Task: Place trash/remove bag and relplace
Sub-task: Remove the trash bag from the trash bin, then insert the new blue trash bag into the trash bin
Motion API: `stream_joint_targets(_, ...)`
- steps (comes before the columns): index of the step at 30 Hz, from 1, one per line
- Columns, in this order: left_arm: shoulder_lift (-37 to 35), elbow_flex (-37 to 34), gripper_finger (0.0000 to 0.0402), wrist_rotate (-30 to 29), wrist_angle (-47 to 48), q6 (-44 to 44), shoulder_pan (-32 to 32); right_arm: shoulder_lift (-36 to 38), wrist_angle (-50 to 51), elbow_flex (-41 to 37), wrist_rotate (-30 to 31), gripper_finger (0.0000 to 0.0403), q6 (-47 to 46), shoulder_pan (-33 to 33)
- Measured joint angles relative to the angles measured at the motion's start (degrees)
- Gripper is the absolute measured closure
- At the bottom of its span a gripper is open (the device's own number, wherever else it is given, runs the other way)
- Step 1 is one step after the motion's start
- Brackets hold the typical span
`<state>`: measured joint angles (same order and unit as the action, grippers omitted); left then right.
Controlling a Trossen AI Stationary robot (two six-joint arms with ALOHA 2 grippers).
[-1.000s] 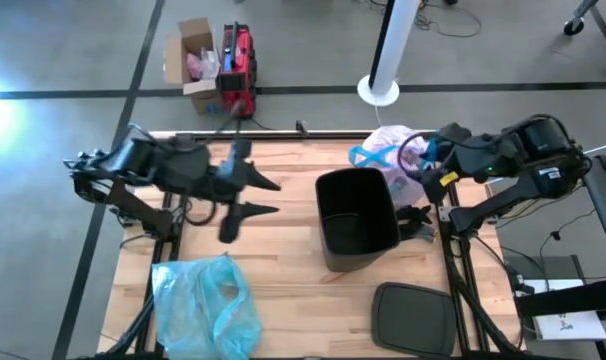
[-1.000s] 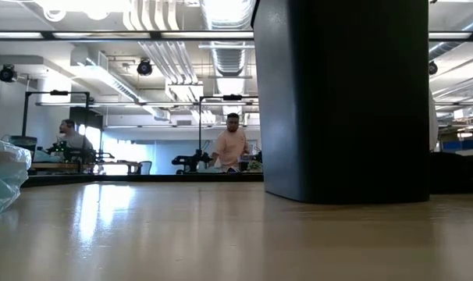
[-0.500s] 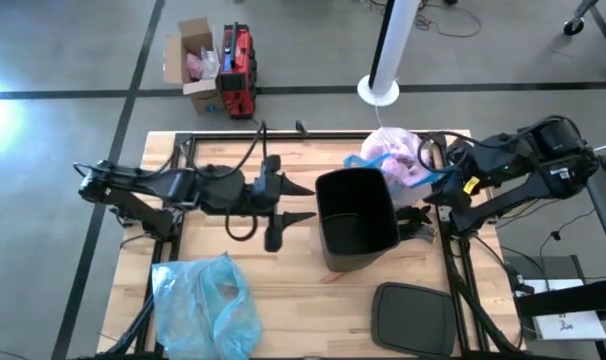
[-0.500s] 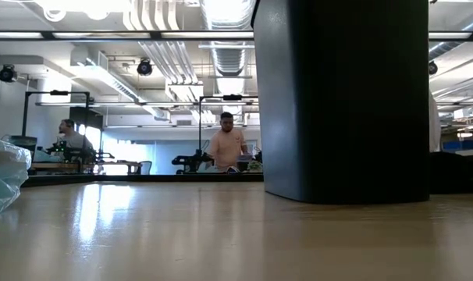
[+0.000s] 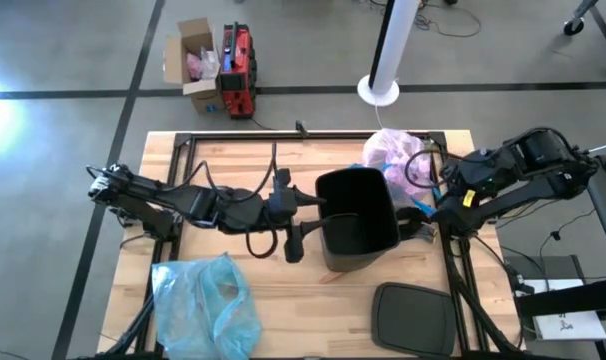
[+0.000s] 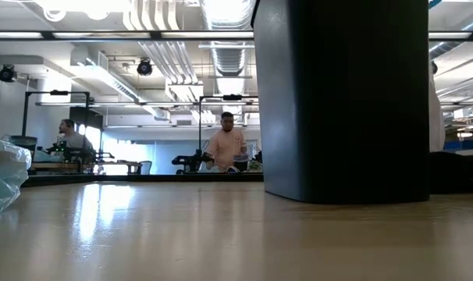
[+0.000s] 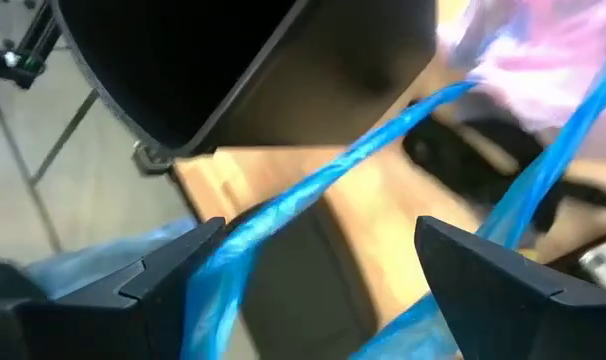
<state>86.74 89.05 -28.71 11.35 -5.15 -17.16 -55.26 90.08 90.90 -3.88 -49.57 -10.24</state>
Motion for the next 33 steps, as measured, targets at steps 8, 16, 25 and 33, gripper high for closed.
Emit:
stream_joint_targets(8, 0.1, 2.3, 0.0218, -6.4, 0.0, 0.1, -1.8, 0.0, -0.2, 11.7, 19.1, 0.0091, 16.2, 0.0)
stream_joint_targets(16, 0.0, 4.1, 0.0216, -8.6, 0.0, -3.1, -3.6, 0.2, -16.9, 21.6, 16.3, 0.0091, 31.9, 0.0)
stream_joint_targets(25, -0.5, 4.1, 0.0219, -12.8, 3.7, -12.6, -5.7, -1.6, -19.8, 12.3, 0.3, 0.0091, 36.9, 0.0)
stream_joint_targets(33, -2.5, 4.1, 0.0224, -18.1, 22.1, -35.9, -11.6, -1.6, -20.6, 1.8, -8.2, 0.0091, 34.9, -8.4)
